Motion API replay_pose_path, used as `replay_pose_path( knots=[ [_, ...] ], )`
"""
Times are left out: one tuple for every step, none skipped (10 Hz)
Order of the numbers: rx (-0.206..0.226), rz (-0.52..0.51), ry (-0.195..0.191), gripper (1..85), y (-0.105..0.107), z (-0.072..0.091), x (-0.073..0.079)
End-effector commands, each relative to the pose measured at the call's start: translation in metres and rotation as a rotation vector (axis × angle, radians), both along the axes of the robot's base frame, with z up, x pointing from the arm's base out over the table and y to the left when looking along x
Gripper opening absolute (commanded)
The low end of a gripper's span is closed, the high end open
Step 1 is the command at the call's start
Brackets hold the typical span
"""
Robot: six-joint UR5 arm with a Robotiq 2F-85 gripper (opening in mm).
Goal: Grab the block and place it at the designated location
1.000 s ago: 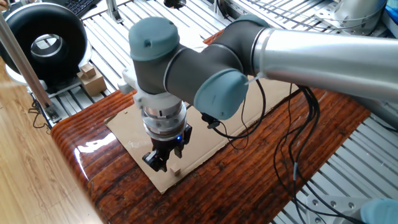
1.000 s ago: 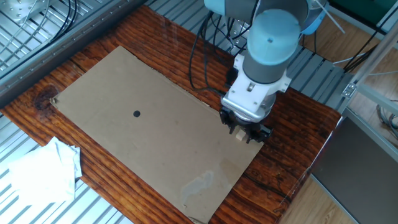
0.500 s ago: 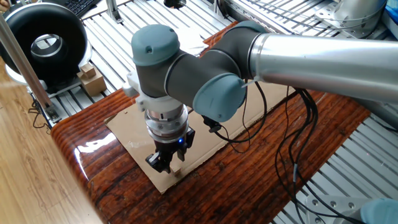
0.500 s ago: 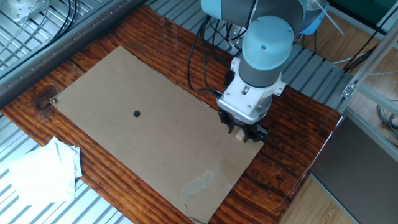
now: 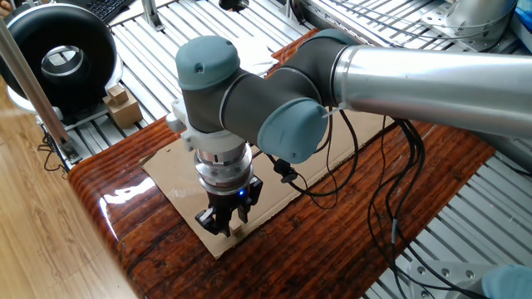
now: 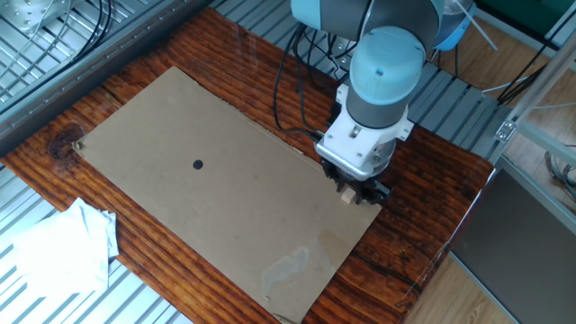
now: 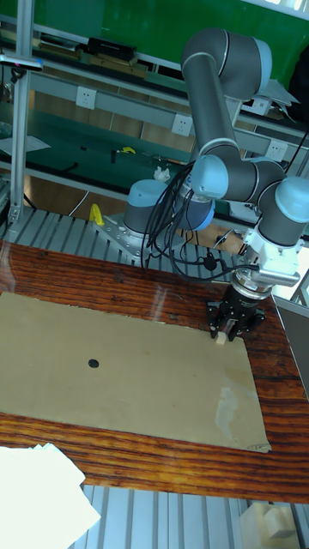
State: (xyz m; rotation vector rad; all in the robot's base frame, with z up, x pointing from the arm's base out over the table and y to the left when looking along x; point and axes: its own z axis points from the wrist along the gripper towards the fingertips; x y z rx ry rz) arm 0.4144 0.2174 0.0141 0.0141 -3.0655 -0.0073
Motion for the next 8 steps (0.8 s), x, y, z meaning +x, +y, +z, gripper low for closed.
replay_pose_path(
  knots=[
    [0.01, -0.021, -0.002, 40.7, 0.0019, -0.0005, 0.0019],
    [0.013, -0.026, 0.0, 38.7, 0.0027, -0.0004, 0.0015],
    [0.014, -0.03, 0.0, 37.0, 0.0032, -0.0004, 0.0014],
    [0.014, -0.032, -0.002, 36.0, 0.0033, -0.0006, 0.0018],
    [0.012, -0.035, -0.002, 33.7, 0.003, -0.0006, 0.0017],
    [0.012, -0.041, -0.002, 30.3, 0.0031, -0.0004, 0.0017],
    [0.011, -0.047, 0.0, 28.0, 0.0032, -0.0001, 0.0012],
    [0.015, -0.058, 0.001, 24.3, 0.0043, 0.0, 0.0009]
  ],
)
